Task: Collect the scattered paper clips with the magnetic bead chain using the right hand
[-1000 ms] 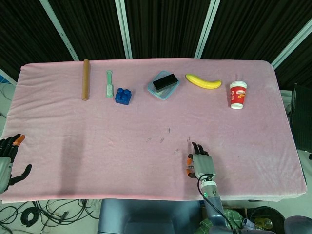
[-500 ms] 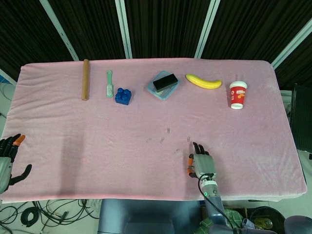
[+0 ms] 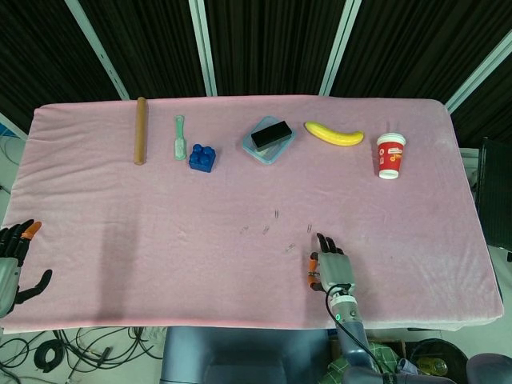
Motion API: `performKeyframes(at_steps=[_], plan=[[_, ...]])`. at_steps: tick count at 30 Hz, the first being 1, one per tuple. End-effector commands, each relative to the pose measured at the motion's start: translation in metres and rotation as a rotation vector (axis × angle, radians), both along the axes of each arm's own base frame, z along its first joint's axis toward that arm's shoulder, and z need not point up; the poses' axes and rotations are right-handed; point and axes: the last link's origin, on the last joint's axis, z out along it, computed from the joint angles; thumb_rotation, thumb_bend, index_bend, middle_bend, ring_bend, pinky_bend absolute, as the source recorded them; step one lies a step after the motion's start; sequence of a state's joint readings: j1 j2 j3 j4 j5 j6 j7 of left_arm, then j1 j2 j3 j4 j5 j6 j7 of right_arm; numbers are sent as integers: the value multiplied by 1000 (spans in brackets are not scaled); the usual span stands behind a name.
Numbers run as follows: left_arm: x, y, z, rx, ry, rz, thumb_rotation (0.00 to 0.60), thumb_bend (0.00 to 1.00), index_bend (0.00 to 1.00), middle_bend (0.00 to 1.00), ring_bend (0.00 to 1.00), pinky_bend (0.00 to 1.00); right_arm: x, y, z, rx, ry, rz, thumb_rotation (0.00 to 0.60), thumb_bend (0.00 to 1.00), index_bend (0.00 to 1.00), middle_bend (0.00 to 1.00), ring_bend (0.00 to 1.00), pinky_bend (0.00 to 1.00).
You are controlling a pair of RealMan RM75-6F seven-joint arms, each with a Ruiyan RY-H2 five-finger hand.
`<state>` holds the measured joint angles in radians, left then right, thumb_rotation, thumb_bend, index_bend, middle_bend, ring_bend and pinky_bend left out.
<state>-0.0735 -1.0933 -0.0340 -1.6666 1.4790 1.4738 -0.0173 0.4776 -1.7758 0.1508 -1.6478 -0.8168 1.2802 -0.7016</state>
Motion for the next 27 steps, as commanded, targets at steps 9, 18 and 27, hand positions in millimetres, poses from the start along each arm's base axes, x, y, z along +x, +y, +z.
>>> performKeyframes(at_steps=[9, 18, 27], plan=[[0, 0, 0, -1, 0, 1, 600, 345, 81, 38, 0, 0, 1, 0, -1, 3, 4, 3, 600, 286, 590, 0, 0, 202], [0, 0, 0, -1, 0, 1, 600, 344, 81, 38, 0, 0, 1, -1, 0, 7, 9, 6, 600, 299, 594, 0, 0, 202], [0, 0, 0, 0, 0, 1, 600, 344, 81, 38, 0, 0, 1, -1, 0, 28, 25, 8, 600, 302, 594, 0, 0, 202]])
